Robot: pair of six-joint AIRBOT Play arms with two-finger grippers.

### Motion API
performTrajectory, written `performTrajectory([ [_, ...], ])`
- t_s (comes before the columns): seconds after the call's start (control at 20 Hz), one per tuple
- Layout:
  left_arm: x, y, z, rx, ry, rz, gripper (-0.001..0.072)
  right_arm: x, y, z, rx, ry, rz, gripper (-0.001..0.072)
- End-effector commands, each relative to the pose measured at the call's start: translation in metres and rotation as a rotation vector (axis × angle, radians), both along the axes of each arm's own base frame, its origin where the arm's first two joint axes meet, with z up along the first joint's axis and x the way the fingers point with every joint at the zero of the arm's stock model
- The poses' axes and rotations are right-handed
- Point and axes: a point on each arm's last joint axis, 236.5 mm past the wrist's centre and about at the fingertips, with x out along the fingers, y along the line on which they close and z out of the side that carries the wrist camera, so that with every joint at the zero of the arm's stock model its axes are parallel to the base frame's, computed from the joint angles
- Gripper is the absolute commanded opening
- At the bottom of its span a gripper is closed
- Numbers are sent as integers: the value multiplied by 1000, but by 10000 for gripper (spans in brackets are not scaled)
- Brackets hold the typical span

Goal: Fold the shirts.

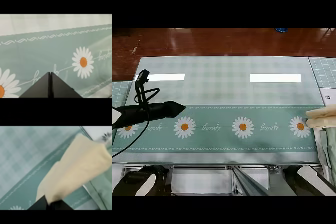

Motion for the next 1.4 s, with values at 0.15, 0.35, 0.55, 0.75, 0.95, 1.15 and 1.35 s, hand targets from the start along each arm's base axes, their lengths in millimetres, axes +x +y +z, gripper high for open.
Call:
performTrajectory([
  [0.15, 4, 1, -6, 3, 12, 8, 28, -164, -5, -60, -76, 429, -437, 18],
  [0.35, 4, 1, -6, 3, 11, 8, 28, -191, 8, -90, -39, 553, -475, 133],
  [0.55, 14, 5, -2, 6, -24, 37, 28, -188, 4, -98, -18, 565, -462, 408],
  [0.75, 52, 40, 24, 42, -93, 137, 28, -96, 8, -106, 107, 242, -309, 89],
  [0.95, 121, 50, 127, 3, -202, 123, 27, 92, 77, -43, 172, -305, 141, 18],
  [1.15, 129, 1, 175, 158, -277, -112, 27, 177, 225, -47, -30, -333, 692, 18],
  [1.35, 126, 63, 67, 504, -31, 46, 28, 170, 262, -134, -292, 16, 879, 18],
])
